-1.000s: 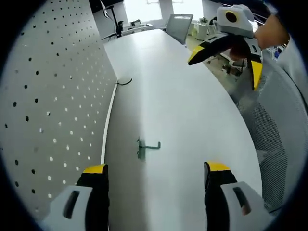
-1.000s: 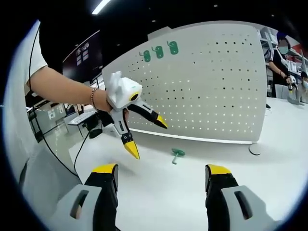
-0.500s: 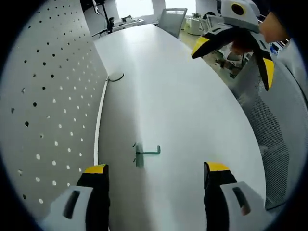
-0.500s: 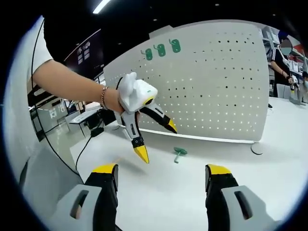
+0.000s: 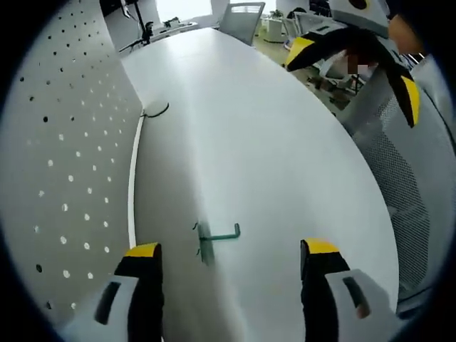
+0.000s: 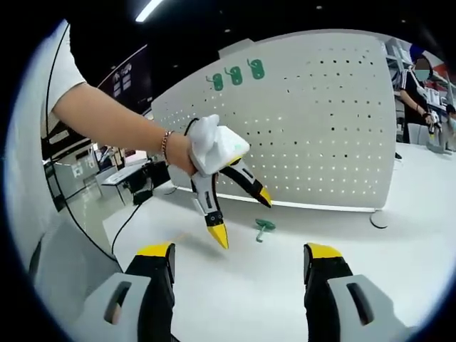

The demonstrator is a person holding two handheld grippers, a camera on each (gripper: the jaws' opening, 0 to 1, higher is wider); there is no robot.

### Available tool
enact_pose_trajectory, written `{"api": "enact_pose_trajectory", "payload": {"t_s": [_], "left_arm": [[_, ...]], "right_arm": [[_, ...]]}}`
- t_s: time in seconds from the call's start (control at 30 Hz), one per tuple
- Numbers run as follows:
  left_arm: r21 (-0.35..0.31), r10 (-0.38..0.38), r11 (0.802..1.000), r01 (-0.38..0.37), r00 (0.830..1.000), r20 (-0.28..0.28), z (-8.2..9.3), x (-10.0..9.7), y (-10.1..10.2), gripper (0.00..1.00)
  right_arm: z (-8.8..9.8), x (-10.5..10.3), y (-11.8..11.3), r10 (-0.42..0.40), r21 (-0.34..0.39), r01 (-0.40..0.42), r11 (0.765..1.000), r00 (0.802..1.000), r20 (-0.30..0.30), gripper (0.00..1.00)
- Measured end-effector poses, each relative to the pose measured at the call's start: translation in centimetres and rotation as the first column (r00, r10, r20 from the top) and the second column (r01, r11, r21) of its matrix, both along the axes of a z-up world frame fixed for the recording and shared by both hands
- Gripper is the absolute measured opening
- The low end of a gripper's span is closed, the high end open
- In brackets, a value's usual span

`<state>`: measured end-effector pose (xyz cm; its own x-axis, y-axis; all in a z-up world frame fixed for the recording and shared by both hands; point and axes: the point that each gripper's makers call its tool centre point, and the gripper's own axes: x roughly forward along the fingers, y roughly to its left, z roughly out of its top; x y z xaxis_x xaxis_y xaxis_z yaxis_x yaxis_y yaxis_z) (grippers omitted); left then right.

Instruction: Insert the hook assembly into the mounting plate slot until the hook locks in place.

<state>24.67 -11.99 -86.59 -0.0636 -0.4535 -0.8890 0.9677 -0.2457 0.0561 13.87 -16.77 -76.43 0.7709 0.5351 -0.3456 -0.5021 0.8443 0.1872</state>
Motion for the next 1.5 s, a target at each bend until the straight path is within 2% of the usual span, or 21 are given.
{"api": "enact_pose_trajectory", "payload": {"t_s": [0.37,0.57,0.73,0.83,1.13,1.23,1.37,1.5], "left_arm": [[0.037,-0.017,0.999,0.017,1.0,-0.018,-1.3,-0.1,0.2,0.79],[0.054,-0.035,0.998,0.035,0.999,0.001,-1.8,0.0,0.4,0.79],[0.049,-0.03,0.998,0.031,0.999,-0.017,-1.9,0.0,0.4,0.78],[0.053,-0.017,0.998,0.019,0.999,-0.047,-2.1,-0.2,0.5,0.77],[0.013,-0.013,1.0,0.014,0.999,-0.053,-2.0,-0.3,0.5,0.77],[0.015,-0.01,1.0,0.011,0.999,-0.052,-1.9,-0.1,0.5,0.72],[0.021,-0.005,1.0,0.006,0.999,-0.05,-1.7,0.6,0.4,0.59],[0.007,0.045,0.999,-0.045,0.997,-0.055,-1.6,1.3,0.2,0.51]], "right_arm": [[0.2,0.1,-0.2,-0.015,0.016,0.015,1.0,1.0,0.002,0.71],[0.3,0.2,-0.5,-0.026,0.024,0.026,0.999,1.0,0.0,0.71],[0.3,0.2,-0.6,-0.032,0.027,0.032,0.999,0.999,0.001,0.7],[0.3,0.2,-0.7,-0.037,0.03,0.037,0.999,0.999,0.001,0.7],[0.3,0.2,-0.8,-0.04,0.028,0.04,0.999,0.999,0.0,0.69],[0.2,0.2,-0.7,-0.033,0.02,0.033,0.999,0.999,0.002,0.69],[0.2,0.2,-0.6,-0.03,0.021,0.03,0.999,1.0,-0.001,0.69],[0.1,0.2,-0.6,-0.029,0.022,0.029,0.999,1.0,-0.006,0.69]]}}
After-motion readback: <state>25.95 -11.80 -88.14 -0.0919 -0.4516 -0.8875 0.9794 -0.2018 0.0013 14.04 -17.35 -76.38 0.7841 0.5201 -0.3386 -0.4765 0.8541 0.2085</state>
